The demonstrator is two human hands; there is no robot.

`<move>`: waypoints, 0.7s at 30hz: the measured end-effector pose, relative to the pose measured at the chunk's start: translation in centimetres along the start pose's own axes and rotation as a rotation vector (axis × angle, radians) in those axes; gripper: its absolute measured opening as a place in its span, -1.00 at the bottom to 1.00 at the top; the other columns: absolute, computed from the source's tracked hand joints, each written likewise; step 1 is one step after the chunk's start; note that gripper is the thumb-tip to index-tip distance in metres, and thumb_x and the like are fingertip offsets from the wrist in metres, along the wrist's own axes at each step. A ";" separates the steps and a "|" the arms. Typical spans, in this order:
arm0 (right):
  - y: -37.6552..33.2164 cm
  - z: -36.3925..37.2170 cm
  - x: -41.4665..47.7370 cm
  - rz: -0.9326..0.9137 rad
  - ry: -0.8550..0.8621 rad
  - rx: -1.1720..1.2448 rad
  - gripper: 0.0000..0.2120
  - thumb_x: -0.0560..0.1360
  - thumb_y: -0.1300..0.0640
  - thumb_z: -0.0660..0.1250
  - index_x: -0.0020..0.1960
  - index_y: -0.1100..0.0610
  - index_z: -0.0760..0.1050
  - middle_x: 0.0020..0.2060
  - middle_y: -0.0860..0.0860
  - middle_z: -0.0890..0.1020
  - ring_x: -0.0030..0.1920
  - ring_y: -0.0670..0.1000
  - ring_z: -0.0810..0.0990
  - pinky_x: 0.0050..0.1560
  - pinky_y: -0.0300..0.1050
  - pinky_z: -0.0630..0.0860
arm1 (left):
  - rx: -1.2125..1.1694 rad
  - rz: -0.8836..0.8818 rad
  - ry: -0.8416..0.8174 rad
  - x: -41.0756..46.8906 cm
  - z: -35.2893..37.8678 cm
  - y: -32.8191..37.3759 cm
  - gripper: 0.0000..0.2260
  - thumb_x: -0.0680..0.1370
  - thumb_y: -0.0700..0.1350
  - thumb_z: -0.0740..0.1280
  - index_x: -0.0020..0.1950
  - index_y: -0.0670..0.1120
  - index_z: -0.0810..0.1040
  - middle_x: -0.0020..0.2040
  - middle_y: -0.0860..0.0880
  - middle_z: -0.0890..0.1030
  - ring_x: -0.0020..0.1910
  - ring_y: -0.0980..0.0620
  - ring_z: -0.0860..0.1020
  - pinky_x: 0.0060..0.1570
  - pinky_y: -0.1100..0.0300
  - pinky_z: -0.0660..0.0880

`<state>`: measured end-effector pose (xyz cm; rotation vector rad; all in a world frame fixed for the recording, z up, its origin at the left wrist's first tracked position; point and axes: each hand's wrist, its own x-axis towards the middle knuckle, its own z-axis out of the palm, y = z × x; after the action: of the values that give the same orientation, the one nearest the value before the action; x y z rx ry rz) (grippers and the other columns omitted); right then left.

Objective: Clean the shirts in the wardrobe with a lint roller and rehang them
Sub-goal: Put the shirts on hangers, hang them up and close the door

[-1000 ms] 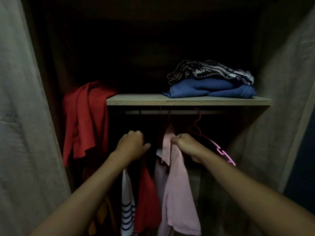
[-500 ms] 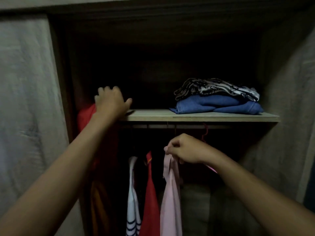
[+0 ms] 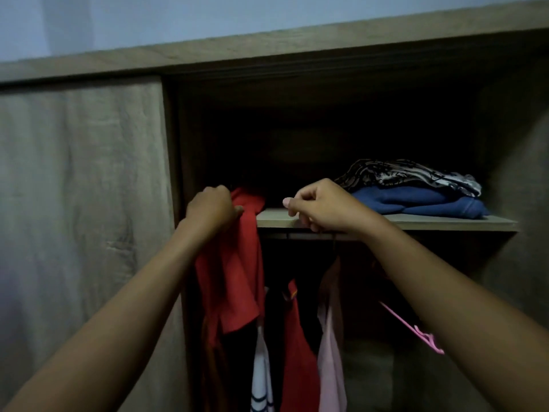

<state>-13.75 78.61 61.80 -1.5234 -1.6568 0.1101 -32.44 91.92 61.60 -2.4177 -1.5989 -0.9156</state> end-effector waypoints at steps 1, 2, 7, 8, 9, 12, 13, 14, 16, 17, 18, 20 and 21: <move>-0.3 0.3 0.5 0.006 0.042 0.007 -0.67 0.55 -0.08 0.35 -0.21 0.16 0.65 -0.47 -0.02 0.58 -0.48 -0.06 0.54 -0.43 -0.23 0.43 | -0.023 0.051 0.036 -0.3 -0.2 -0.2 -0.59 0.54 0.08 0.37 0.21 -0.21 0.53 0.17 -0.29 0.58 0.14 -0.32 0.56 0.14 -0.10 0.54; -0.5 0.7 0.9 0.010 0.095 0.010 -0.67 0.54 -0.09 0.36 -0.22 0.15 0.65 -0.47 -0.04 0.58 -0.46 -0.07 0.54 -0.40 -0.22 0.43 | -0.027 0.113 0.059 -0.8 -0.5 -0.2 -0.64 0.53 0.04 0.38 0.18 -0.20 0.55 0.13 -0.28 0.59 0.12 -0.32 0.58 0.11 -0.08 0.55; -0.9 2.6 2.2 0.062 0.295 -0.040 -0.68 0.46 -0.20 0.39 -0.12 0.07 0.62 -0.22 -0.07 0.66 -0.18 -0.06 0.62 -0.18 -0.17 0.48 | 0.024 0.509 -0.023 -6.7 -1.5 0.0 -0.71 0.52 0.01 0.40 -0.31 -0.02 0.38 -0.29 -0.03 0.51 -0.15 -0.15 0.54 -0.22 0.15 0.29; -1.2 3.0 2.3 0.085 0.308 -0.053 -0.65 0.44 -0.23 0.39 -0.04 0.06 0.60 -0.10 -0.03 0.68 -0.07 -0.02 0.64 -0.08 -0.14 0.52 | 0.034 0.573 -0.026 -8.0 -1.6 -0.3 -0.66 0.52 -0.02 0.40 -0.35 -0.04 0.32 -0.37 0.02 0.42 -0.19 -0.14 0.53 -0.24 0.16 0.23; -1.7 3.3 2.4 0.113 0.319 -0.073 -0.56 0.43 -0.25 0.39 0.09 0.08 0.56 0.04 0.02 0.66 0.05 0.03 0.62 0.04 -0.13 0.51 | 0.043 0.629 -0.037 -9.1 -1.6 -0.7 -0.64 0.51 -0.04 0.39 -0.36 -0.05 0.29 -0.40 0.03 0.38 -0.20 -0.15 0.53 -0.26 0.16 0.21; -3.4 4.2 2.9 0.192 0.316 -0.038 -0.15 0.37 -0.31 0.43 0.45 0.13 0.23 0.37 0.19 0.40 0.32 0.15 0.46 0.27 -0.08 0.39 | 0.040 0.752 -0.096 -11.1 -1.1 -1.5 -0.74 0.51 -0.04 0.38 -0.31 -0.08 0.39 -0.33 -0.05 0.52 -0.17 -0.16 0.56 -0.29 0.14 0.26; -3.9 4.6 3.3 0.207 0.305 -0.014 -0.01 0.32 -0.35 0.45 0.51 0.12 0.12 0.43 0.21 0.32 0.38 0.17 0.41 0.33 -0.05 0.37 | 0.035 0.792 -0.111 -11.6 -1.0 -1.7 -0.77 0.51 -0.04 0.37 -0.28 -0.07 0.42 -0.28 -0.09 0.57 -0.15 -0.17 0.57 -0.29 0.13 0.29; -4.3 4.9 3.7 0.224 0.282 -0.002 0.11 0.26 -0.38 0.47 0.55 0.11 0.02 0.47 0.21 0.26 0.42 0.19 0.37 0.39 0.00 0.36 | 0.029 0.820 -0.125 -12.1 -0.8 -1.9 -0.78 0.52 -0.03 0.36 -0.27 -0.05 0.42 -0.24 -0.11 0.60 -0.13 -0.18 0.57 -0.28 0.11 0.33; -4.8 5.8 4.5 0.274 0.200 -0.064 0.26 0.18 -0.39 0.51 0.59 0.08 -0.10 0.51 0.23 0.22 0.46 0.22 0.32 0.42 0.06 0.35 | 0.018 0.860 -0.132 -13.0 -0.3 -1.9 -0.81 0.53 -0.02 0.35 -0.24 -0.03 0.43 -0.19 -0.14 0.61 -0.11 -0.21 0.57 -0.25 0.04 0.42; -4.8 6.4 4.7 0.301 0.144 -0.150 0.27 0.17 -0.37 0.54 0.59 0.12 -0.09 0.48 0.24 0.27 0.43 0.23 0.37 0.39 0.04 0.39 | 0.007 0.874 -0.123 -13.4 0.1 -1.9 -0.82 0.53 -0.01 0.34 -0.22 -0.03 0.44 -0.18 -0.14 0.62 -0.10 -0.22 0.57 -0.23 0.00 0.47; -4.8 7.0 4.8 0.319 0.080 -0.256 0.21 0.18 -0.32 0.56 0.56 0.19 0.04 0.43 0.24 0.37 0.36 0.22 0.45 0.33 0.02 0.45 | -0.004 0.879 -0.110 -13.6 0.3 -2.0 -0.83 0.53 0.00 0.33 -0.20 -0.03 0.44 -0.17 -0.14 0.62 -0.10 -0.22 0.58 -0.20 -0.02 0.50; -4.8 7.9 4.8 0.305 0.024 -0.413 -0.16 0.19 -0.23 0.59 0.30 0.20 0.46 0.20 0.19 0.60 0.13 0.17 0.61 0.15 -0.02 0.57 | -0.042 0.870 -0.117 -13.9 0.3 -2.4 -0.83 0.54 0.02 0.34 -0.20 0.00 0.44 -0.19 -0.07 0.61 -0.13 -0.16 0.58 -0.17 -0.02 0.52; -4.9 8.0 4.6 0.268 0.045 -0.440 -0.33 0.19 -0.18 0.59 0.14 0.17 0.55 0.09 0.15 0.65 0.04 0.15 0.64 0.06 -0.04 0.61 | -0.091 0.857 -0.157 -14.0 0.0 -2.9 -0.83 0.53 0.04 0.36 -0.19 0.02 0.46 -0.21 -0.02 0.61 -0.17 -0.09 0.57 -0.15 0.01 0.53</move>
<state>-22.05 84.99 62.01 -2.0592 -1.4954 -0.1558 -38.68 81.97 53.47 -2.8517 -0.4053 -0.6346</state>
